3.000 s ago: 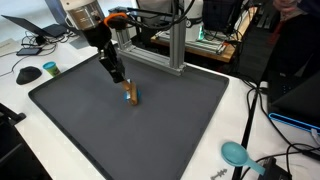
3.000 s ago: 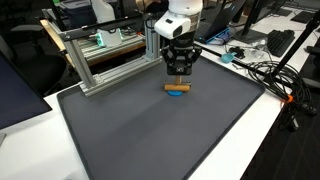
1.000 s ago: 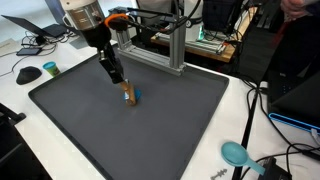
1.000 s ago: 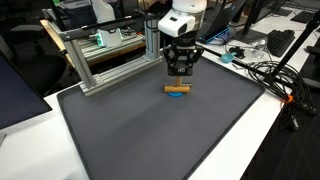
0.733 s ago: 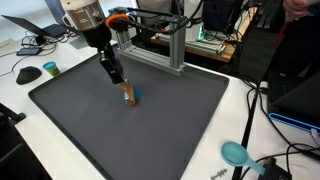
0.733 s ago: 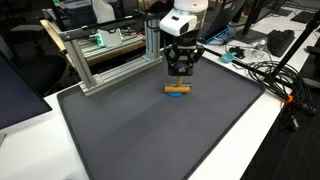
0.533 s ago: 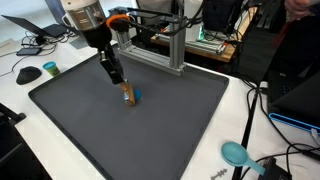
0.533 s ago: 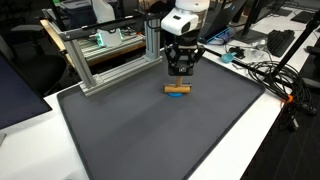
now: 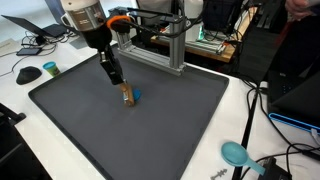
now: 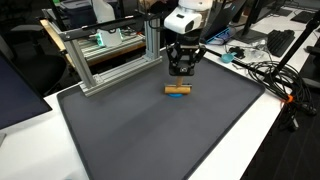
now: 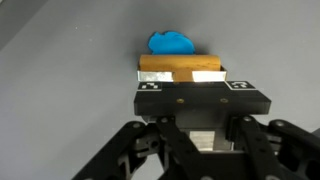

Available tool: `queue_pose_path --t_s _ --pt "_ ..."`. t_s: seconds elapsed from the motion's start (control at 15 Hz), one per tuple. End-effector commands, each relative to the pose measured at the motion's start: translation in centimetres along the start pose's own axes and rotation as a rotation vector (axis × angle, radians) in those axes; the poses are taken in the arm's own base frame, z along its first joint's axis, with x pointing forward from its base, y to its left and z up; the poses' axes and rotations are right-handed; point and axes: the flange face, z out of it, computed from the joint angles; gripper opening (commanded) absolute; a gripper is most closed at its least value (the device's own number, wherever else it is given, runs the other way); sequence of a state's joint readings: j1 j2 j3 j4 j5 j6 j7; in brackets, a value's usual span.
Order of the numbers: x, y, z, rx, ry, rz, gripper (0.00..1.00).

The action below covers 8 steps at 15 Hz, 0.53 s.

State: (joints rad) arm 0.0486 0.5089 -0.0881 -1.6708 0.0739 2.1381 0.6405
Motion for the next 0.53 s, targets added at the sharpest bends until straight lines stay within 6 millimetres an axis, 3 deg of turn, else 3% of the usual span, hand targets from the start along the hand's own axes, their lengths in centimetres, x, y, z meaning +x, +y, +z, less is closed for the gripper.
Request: queue_pose_path --t_s 0.0,0.47 --pt "2.21 0.33 3.35 -0.03 0.062 0.003 0.22" --pt "2.86 0.89 3.71 0.003 0.055 0.003 0.22"
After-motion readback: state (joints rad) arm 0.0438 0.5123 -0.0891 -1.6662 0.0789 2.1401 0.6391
